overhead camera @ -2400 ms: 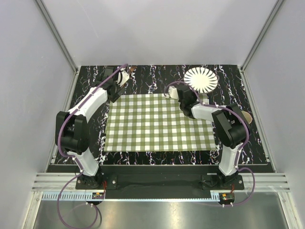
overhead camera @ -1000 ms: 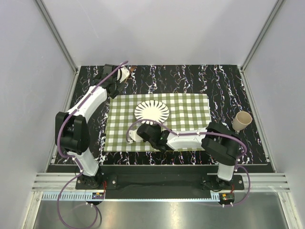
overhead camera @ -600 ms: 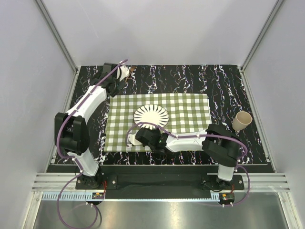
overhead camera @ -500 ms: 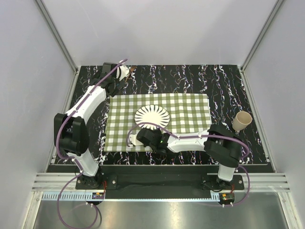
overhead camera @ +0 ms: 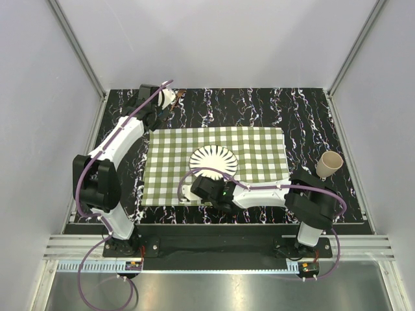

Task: Set the dinner table for one person
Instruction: Place the plate on the napkin.

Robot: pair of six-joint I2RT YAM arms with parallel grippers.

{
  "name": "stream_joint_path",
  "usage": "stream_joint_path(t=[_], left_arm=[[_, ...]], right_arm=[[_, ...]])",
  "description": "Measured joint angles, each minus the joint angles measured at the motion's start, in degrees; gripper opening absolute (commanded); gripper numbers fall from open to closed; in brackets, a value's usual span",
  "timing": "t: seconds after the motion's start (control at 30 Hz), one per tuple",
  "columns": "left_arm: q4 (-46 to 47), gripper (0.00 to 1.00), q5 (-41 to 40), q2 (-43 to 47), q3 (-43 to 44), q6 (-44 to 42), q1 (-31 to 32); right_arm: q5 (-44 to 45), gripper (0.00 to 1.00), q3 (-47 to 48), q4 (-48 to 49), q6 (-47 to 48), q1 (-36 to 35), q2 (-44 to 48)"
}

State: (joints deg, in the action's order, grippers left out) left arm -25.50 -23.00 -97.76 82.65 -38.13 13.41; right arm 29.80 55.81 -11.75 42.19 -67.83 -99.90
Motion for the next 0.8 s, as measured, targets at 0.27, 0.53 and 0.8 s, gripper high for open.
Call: stream_joint_path(t=[0.27,0.53,0.8], left_arm=[[-0.02,0.99,0.00,0.31,0.00,-0.61,0.00],[0.00,0.99,-0.02,0.63,0.00,-1.42,0.00],[-0.02,0.99,0.00,1.14,0.00,-2.29,0.07]], right_arm=[[-1.16,0.00,-0.24,-0.24,-0.57,0.00,0.02],[-3.98,0.00,-0.44,-0.96,-0.81,0.02,0.02],[-7.06,0.00,-0.46,-1.81,-1.31,0.07,-0.15]])
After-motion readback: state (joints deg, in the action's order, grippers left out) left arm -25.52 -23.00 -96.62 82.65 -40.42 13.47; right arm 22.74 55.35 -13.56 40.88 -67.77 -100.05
